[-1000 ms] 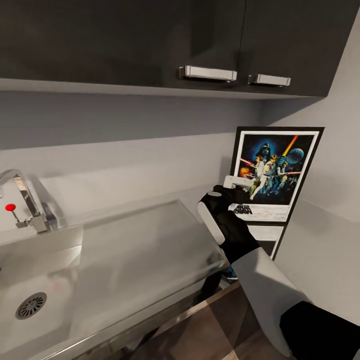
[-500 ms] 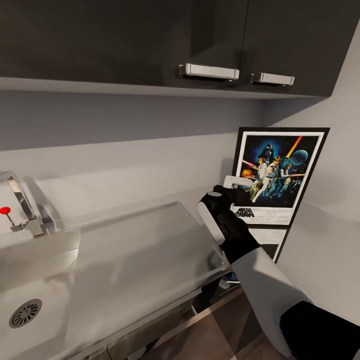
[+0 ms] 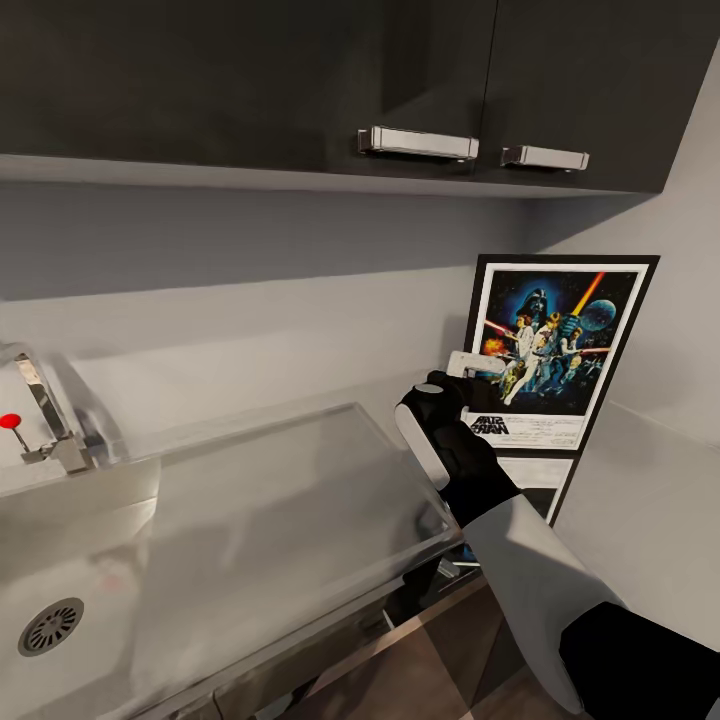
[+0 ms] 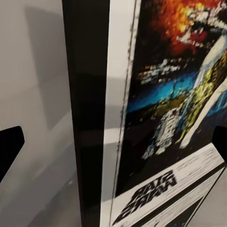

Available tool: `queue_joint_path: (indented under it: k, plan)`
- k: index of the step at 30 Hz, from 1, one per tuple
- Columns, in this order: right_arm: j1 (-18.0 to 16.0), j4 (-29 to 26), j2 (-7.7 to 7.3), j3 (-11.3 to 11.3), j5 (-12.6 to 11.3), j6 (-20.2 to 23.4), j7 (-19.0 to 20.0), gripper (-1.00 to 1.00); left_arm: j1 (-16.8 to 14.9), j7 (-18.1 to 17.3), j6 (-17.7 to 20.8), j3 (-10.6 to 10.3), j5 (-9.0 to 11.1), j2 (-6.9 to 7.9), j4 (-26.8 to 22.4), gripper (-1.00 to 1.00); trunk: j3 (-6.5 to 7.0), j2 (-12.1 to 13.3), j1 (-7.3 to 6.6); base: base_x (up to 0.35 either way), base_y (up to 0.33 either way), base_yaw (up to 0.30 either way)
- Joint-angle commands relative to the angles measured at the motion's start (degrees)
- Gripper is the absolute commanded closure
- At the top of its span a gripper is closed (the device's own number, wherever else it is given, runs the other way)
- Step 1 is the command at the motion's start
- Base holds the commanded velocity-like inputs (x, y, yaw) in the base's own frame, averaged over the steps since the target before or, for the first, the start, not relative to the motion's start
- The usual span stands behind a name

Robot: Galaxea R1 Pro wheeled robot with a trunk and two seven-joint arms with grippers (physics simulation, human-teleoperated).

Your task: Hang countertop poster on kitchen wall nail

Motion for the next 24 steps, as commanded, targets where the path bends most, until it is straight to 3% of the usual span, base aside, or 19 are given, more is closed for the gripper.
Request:
queue_joint_path:
  k: [1, 12, 24]
  plan:
    - [-0.05, 0.10, -0.03, 0.13, -0.32, 0.42, -0.42, -1.00, 0.01, -0.17, -0.09, 0.22, 0.02, -0.02, -0.06, -1.00, -0.05, -0.03, 0.00, 0.000, 0.000, 0.000]
    - [-0.01, 9.91, 0.02, 0.13, -0.39, -9.56, -0.41, -1.00, 0.01, -0.19, -0.09, 0.22, 0.02, -0.02, -0.06, -1.00, -0.05, -0.03, 0.00, 0.000, 0.000, 0.000]
    - [0.00, 14.59, 0.09, 0.21, -0.41, -12.93, -0.36, -1.00, 0.01, -0.19, -0.09, 0.22, 0.02, -0.02, -0.06, -1.00, -0.05, -0.03, 0.00, 0.000, 0.000, 0.000]
